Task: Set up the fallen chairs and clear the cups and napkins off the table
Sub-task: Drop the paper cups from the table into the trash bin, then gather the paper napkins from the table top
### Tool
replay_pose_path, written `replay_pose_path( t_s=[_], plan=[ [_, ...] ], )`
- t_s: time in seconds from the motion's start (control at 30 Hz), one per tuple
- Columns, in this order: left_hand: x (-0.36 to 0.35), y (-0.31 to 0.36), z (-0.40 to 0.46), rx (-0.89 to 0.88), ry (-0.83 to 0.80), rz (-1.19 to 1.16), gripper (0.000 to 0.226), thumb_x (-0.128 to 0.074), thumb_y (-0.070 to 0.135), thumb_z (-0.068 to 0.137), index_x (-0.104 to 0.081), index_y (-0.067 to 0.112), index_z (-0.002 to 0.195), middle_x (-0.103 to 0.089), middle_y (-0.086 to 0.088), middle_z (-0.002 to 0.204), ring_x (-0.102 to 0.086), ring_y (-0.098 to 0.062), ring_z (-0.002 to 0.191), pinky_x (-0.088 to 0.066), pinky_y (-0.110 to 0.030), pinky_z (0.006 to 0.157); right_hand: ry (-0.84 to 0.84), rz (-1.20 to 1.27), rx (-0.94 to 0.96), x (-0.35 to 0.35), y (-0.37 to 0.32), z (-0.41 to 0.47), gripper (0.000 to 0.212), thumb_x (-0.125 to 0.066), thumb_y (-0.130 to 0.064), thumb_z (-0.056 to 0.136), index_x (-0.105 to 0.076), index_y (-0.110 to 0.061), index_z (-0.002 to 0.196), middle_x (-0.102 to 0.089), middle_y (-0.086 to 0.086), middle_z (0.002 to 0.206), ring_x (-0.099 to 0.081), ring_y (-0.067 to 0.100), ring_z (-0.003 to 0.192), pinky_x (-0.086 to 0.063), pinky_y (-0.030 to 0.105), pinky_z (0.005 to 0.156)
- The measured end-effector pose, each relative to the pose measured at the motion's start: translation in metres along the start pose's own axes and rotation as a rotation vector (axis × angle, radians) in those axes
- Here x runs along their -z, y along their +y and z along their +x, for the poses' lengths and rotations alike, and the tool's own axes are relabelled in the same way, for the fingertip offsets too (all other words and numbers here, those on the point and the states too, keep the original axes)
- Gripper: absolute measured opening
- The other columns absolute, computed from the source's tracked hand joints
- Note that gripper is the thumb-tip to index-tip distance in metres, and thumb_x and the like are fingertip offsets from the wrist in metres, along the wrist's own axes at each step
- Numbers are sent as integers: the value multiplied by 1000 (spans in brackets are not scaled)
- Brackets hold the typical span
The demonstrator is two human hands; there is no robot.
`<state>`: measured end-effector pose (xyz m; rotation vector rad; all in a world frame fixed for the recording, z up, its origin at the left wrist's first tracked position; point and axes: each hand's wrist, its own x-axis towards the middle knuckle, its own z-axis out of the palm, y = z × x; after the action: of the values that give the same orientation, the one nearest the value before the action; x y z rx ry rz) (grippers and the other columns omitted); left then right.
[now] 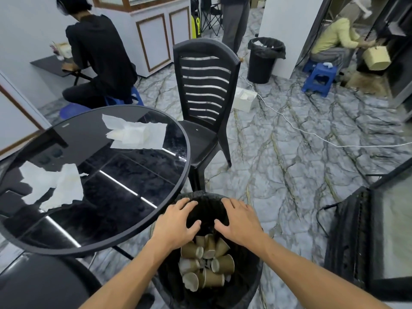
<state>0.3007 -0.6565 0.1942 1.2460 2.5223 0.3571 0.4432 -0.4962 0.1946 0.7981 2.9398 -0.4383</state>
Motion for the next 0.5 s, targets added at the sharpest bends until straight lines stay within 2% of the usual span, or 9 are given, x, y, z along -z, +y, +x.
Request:
replay_pose_path(
  t_s=[0.23,0.5],
  plan=[
    [11,-1,-5,-5,32,-36,66,-48,62,87,-33,42,148,-33,14,157,-41,-14,137,-52,-37,97,9,-9,25,10,-5,4,67,-45,-59,87,-40,-19,140,-52,1,136,-47,23,124,-41,38,100],
    [28,-2,-3,1,58,-77,63,-46,60,89,-35,40,147,-33,19,155,-47,-9,133,-53,-36,92,26,-17,59,26,-16,19,62,-45,-58,87,-42,-20,137,-53,-2,131,-49,21,120,-42,36,97]
  ],
)
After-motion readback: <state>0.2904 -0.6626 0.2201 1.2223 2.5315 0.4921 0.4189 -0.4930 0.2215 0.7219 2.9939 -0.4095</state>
